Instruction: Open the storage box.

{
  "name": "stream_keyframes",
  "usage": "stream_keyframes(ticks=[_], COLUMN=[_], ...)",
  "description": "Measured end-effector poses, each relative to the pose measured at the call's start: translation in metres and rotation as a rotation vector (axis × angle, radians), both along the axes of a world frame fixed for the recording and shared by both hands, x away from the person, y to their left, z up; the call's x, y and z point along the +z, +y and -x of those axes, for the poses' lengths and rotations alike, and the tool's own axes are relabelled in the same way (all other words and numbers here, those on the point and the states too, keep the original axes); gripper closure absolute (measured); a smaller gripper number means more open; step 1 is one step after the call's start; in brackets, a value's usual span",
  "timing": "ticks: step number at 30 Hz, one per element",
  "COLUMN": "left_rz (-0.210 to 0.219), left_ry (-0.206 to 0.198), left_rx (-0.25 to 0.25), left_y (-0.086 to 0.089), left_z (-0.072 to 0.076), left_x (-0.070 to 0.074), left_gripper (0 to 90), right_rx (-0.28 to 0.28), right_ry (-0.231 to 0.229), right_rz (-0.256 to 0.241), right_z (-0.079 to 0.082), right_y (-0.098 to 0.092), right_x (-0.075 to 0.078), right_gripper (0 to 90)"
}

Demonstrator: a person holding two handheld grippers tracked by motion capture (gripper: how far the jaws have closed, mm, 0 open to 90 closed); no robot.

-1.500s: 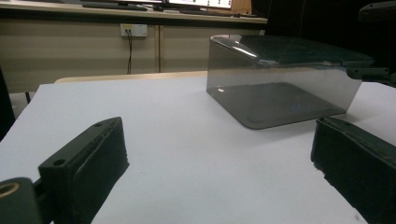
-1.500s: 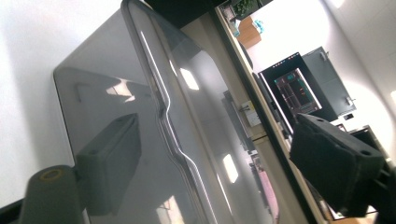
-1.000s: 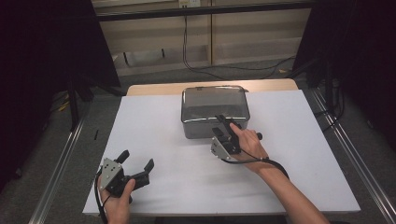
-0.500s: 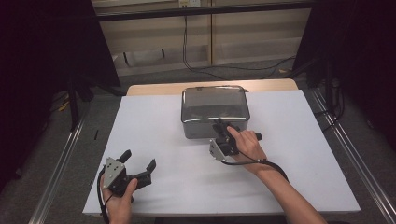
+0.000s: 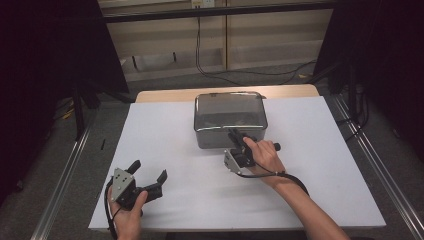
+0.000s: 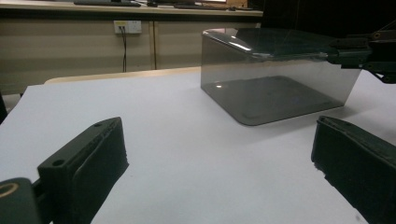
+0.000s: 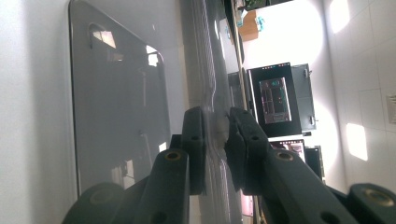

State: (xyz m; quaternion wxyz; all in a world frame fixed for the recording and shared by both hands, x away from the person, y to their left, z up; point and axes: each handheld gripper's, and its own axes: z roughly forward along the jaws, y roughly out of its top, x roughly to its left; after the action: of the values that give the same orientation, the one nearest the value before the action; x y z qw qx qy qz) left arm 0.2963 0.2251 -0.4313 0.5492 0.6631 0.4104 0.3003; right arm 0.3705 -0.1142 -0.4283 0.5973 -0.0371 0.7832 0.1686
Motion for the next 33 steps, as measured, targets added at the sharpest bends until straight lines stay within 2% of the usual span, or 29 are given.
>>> stream_keyframes(ticks=[6, 8, 14, 17, 20, 24, 26, 28, 33], left_rz=[-0.001, -0.013, -0.013, -0.017, -0.006, -0.027, -0.018, -0.021, -0.003], left_ry=[-0.005, 0.002, 0.014, 0.002, 0.010, -0.007, 0.001, 0.005, -0.003], left_rx=[-0.018, -0.034, -0.052, -0.055, -0.055, -0.089, -0.098, -0.131, -0.139], left_y=[-0.002, -0.003, -0.006, -0.007, -0.009, -0.012, -0.014, -0.014, -0.020], left_z=[0.000, -0.002, -0.006, -0.008, -0.012, -0.017, -0.020, -0.023, -0.030], left_x=[0.001, 0.001, 0.002, 0.004, 0.007, 0.010, 0.011, 0.012, 0.014], left_gripper=[2.8, 2.8, 3.8, 4.2, 6.6, 6.8, 6.8, 6.8, 5.1], right_rx=[0.003, 0.002, 0.001, 0.002, 0.004, 0.008, 0.009, 0.010, 0.012], right_ry=[-0.001, 0.000, 0.001, 0.002, 0.007, -0.002, -0.006, -0.008, -0.014], right_rz=[-0.008, -0.010, -0.021, -0.022, -0.034, -0.047, -0.047, -0.043, -0.039], right_z=[0.000, 0.000, 0.000, 0.000, -0.001, -0.002, -0.002, -0.002, -0.002], right_y=[-0.001, -0.001, -0.001, -0.001, -0.002, -0.003, -0.003, -0.003, -0.003], right_x=[0.002, 0.003, 0.004, 0.004, 0.006, 0.011, 0.013, 0.014, 0.014], right_gripper=[78.8, 78.8, 78.8, 78.8, 78.5, 79.0, 79.3, 79.4, 79.6])
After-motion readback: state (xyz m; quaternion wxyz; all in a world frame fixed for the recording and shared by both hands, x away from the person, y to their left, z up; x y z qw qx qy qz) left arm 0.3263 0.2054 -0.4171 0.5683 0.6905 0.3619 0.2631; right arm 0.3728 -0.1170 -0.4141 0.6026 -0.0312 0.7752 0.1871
